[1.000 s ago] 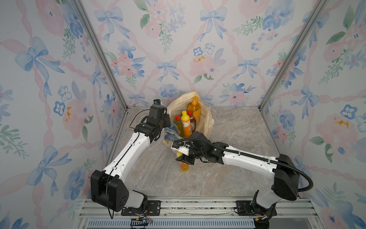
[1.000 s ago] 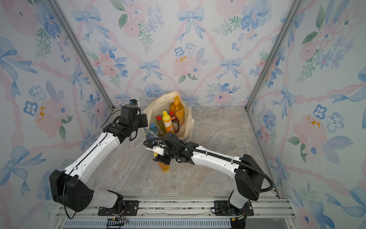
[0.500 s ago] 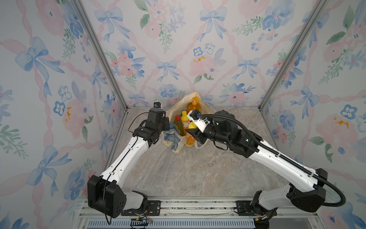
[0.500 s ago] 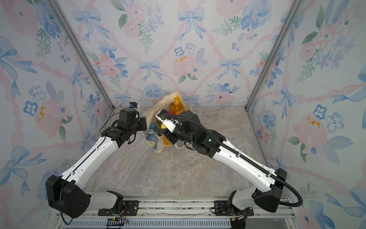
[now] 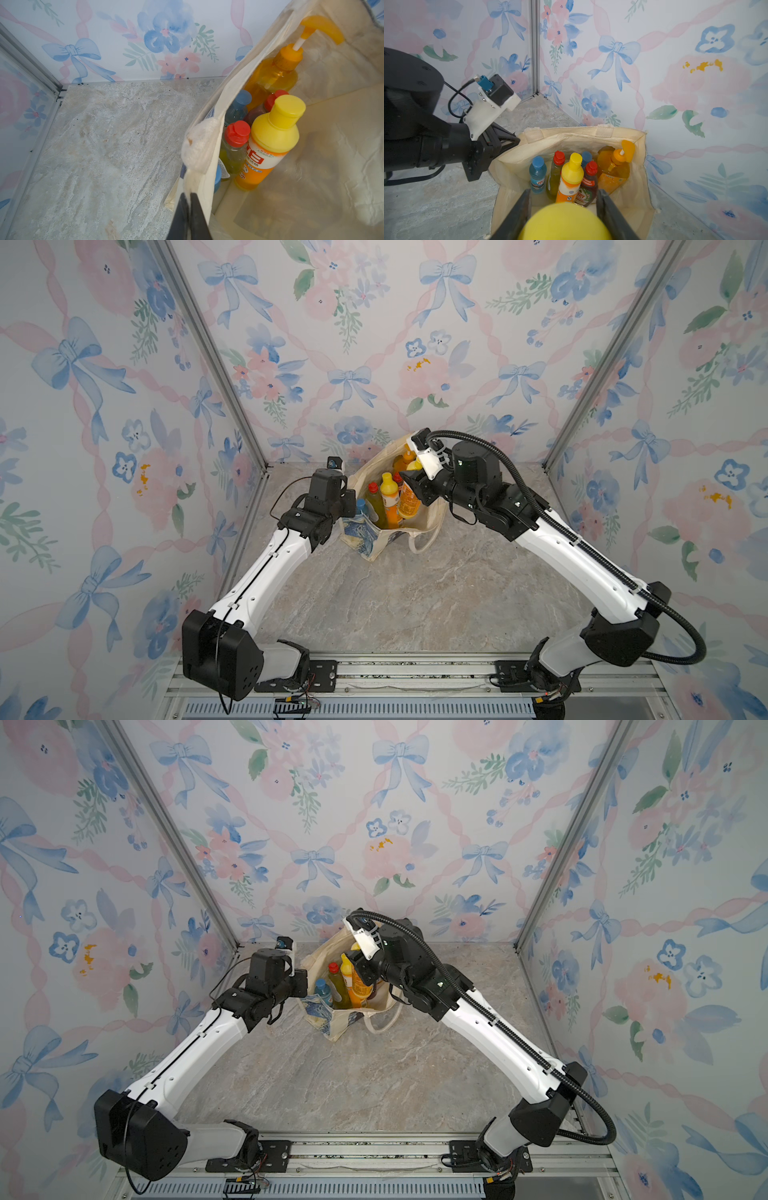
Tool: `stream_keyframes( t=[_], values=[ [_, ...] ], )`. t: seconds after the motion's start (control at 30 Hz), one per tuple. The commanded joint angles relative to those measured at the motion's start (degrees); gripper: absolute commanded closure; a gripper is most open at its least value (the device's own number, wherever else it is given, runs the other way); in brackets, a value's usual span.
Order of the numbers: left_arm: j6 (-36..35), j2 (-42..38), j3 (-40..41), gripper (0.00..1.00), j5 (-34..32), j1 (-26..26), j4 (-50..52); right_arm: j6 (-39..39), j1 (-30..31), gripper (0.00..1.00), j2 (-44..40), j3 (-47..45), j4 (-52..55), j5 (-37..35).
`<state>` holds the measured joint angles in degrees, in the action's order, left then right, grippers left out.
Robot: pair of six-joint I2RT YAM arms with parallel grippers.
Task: Pack dish soap into the shopping bag
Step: Place the bottle of dish soap in the shopping bag.
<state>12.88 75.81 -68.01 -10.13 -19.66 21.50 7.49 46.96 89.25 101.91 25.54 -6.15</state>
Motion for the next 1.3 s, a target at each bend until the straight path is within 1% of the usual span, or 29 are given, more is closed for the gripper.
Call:
stream_keyframes(
  t=[0.0, 0.1, 0.2, 0.3, 0.4, 0.47, 0.53, 0.7, 1.0, 1.1, 1.27],
  values=[
    [-3.8, 0.4, 1.1, 1.00, 0.7, 0.4, 3.2, 0.0, -0.1, 1.00, 1.3, -1.1, -10.6, 2.9],
    [-4.3, 2.2, -0.2, 1.00, 0.5, 0.6, 3.2, 1.0, -0.1, 1.00, 3.6, -2.5, -14.4, 4.9],
    [-4.0, 4.0, -1.6, 1.00, 0.1, 0.8, 3.3, 1.2, -0.1, 1.00, 5.0, -4.1, -16.7, 8.7],
    [-3.8, 5.0, -2.3, 1.00, -0.2, 0.9, 3.3, 1.6, -0.4, 1.00, 5.2, -6.8, -17.5, 11.8],
    [-3.4, 5.8, -2.7, 1.00, -0.9, 1.4, 3.2, 1.3, -1.2, 1.00, 5.2, -9.6, -17.9, 17.1],
    [-3.4, 6.4, -3.2, 1.00, -0.6, 1.6, 3.4, 1.1, -1.3, 1.00, 5.2, -11.0, -18.7, 18.6],
    [-3.4, 7.1, -3.6, 1.00, -0.4, 1.6, 3.3, 1.2, -1.3, 1.00, 7.2, -11.5, -19.4, 19.4],
    [-3.6, 7.6, -3.7, 1.00, 0.0, 1.6, 3.3, 1.4, -1.4, 1.00, 9.6, -12.1, -23.0, 18.6],
    [-3.6, 6.3, -3.6, 1.00, -0.2, 1.7, 3.3, 2.9, -1.5, 1.00, 14.4, -12.2, -30.8, 13.3],
    [-3.7, 5.9, -3.6, 1.00, 0.1, 1.7, 3.4, 3.1, -1.8, 1.00, 16.5, -11.0, -31.6, 12.9],
    [-3.7, 4.9, -3.9, 1.00, 0.6, 1.7, 3.4, 1.2, -2.6, 1.00, 19.2, -10.3, -33.3, 14.2]
  ],
)
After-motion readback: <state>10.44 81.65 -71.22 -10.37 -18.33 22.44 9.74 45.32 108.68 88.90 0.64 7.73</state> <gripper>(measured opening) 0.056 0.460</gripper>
